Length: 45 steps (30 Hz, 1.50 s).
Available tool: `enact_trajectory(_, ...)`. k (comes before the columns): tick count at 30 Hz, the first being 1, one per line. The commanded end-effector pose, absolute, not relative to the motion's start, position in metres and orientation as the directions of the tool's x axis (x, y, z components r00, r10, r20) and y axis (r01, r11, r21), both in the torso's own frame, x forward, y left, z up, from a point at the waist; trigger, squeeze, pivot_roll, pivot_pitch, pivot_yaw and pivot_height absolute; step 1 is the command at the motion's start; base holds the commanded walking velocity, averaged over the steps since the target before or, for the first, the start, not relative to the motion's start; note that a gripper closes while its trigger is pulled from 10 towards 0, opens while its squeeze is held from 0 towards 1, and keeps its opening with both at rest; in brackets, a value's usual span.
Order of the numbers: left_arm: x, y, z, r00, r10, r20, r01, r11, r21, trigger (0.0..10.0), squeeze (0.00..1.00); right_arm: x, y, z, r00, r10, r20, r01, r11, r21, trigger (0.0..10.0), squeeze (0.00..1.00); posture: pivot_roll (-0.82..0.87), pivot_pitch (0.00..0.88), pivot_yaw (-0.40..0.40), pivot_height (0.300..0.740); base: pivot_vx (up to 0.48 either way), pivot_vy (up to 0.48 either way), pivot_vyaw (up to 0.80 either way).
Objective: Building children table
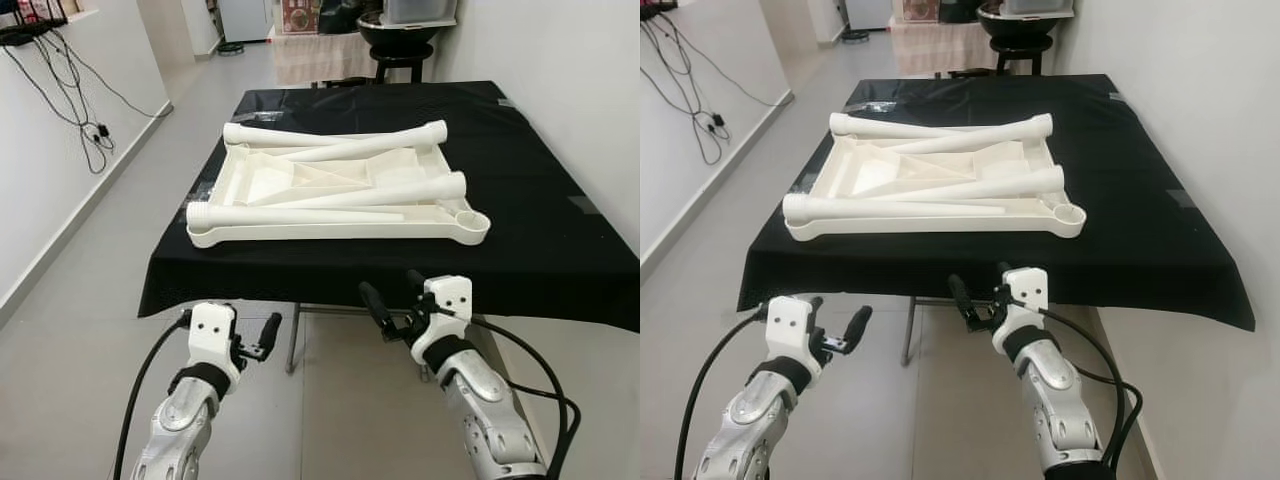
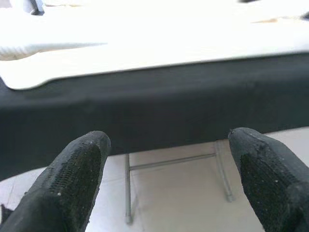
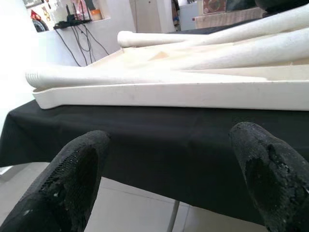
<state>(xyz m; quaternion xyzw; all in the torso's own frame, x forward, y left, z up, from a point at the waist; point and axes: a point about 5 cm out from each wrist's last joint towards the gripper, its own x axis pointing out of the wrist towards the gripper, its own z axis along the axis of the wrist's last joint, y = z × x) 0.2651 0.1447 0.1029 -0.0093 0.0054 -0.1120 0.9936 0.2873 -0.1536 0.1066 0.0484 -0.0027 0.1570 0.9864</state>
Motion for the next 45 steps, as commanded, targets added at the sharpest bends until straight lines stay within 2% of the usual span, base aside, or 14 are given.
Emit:
enact_trajectory(1, 0.265, 0.146, 0.107, 0.973, -0.233, -0.007, 0.233, 0.972, -0.018, 10.0, 0.0, 0.291, -0.153, 0.111, 0.953, 0.299, 0.051, -0.303, 0.943, 0.134, 10.0, 0.0, 0.0, 0.0, 0.028, 0.74, 0.311, 0.0, 0.8)
enact_trajectory(5, 0.267, 0.144, 0.113, 0.968, -0.249, 0.016, 0.249, 0.968, -0.011, 10.0, 0.0, 0.294, -0.152, 0.118, 0.951, 0.292, 0.101, -0.306, 0.934, 0.186, 10.0, 0.0, 0.01, 0.0, 0.029, 0.74, 0.317, 0.0, 0.55)
enact_trajectory(18, 0.287, 0.143, 0.147, 0.952, -0.285, 0.11, 0.287, 0.958, -0.002, 10.0, 0.0, 0.32, -0.154, 0.162, 0.931, 0.297, 0.211, -0.326, 0.938, 0.117, 10.0, 0.0, 0.01, 0.0, 0.028, 0.74, 0.32, 0.0, 0.0)
enact_trajectory(37, 0.287, 0.134, 0.149, 0.939, -0.329, 0.105, 0.332, 0.943, -0.013, 10.0, 0.0, 0.327, -0.15, 0.181, 0.918, 0.316, 0.241, -0.34, 0.938, 0.067, 10.0, 0.0, -0.01, 0.0, 0.034, 0.74, 0.325, 0.0, 0.0)
enact_trajectory(45, 0.287, 0.133, 0.148, 0.944, -0.315, 0.095, 0.318, 0.948, -0.014, 10.0, 0.0, 0.327, -0.145, 0.187, 0.896, 0.367, 0.251, -0.393, 0.917, 0.063, 10.0, 0.0, 0.0, 0.0, 0.032, 0.74, 0.194, 0.0, -0.8)
